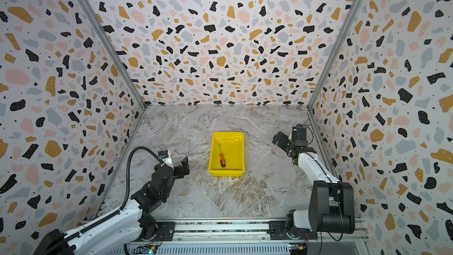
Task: Put the screwdriver in the bin
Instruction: Reset both arms
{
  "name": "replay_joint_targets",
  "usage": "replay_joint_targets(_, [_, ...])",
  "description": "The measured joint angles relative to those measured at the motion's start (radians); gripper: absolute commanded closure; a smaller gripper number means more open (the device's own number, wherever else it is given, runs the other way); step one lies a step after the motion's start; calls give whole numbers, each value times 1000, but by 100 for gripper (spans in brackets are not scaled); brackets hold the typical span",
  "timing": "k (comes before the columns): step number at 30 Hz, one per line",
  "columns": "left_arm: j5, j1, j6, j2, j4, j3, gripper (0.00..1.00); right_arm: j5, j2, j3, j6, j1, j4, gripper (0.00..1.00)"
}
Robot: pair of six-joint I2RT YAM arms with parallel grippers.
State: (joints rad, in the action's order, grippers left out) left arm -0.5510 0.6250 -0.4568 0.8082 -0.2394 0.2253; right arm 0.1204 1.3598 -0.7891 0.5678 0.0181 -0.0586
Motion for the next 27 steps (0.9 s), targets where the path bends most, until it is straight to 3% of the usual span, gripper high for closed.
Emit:
replay_joint_targets(5, [0,0,0,0,0,0,0,-172,-64,145,-94,-51,164,1])
replay_joint_targets(9, [0,0,-1,0,0,0,0,-331,-142,285,-208,-159,343,1])
replay_joint_targets(15, [0,0,-3,0,0,0,0,-460,-117,386,-349,-210,592,0])
replay_joint_targets(27, [0,0,-3,-2,0,0,0,-428,-79,587,-455,-201,911,1])
